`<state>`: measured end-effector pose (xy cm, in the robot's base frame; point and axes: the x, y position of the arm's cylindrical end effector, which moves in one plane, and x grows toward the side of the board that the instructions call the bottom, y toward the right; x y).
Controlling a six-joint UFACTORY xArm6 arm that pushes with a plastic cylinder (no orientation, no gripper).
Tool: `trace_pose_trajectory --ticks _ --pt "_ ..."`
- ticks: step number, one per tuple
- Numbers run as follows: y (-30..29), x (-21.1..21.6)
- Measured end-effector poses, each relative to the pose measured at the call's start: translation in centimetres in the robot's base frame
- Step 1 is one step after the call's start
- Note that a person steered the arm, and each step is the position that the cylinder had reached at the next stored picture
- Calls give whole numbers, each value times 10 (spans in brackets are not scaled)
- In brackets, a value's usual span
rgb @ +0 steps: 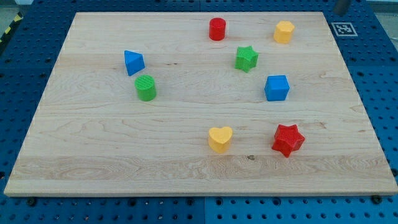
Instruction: Slide the green star towards the blue triangle
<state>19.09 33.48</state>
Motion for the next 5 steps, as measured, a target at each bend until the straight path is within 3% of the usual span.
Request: trace_pose_trajectory --ticks 5 --pt "-5 1"
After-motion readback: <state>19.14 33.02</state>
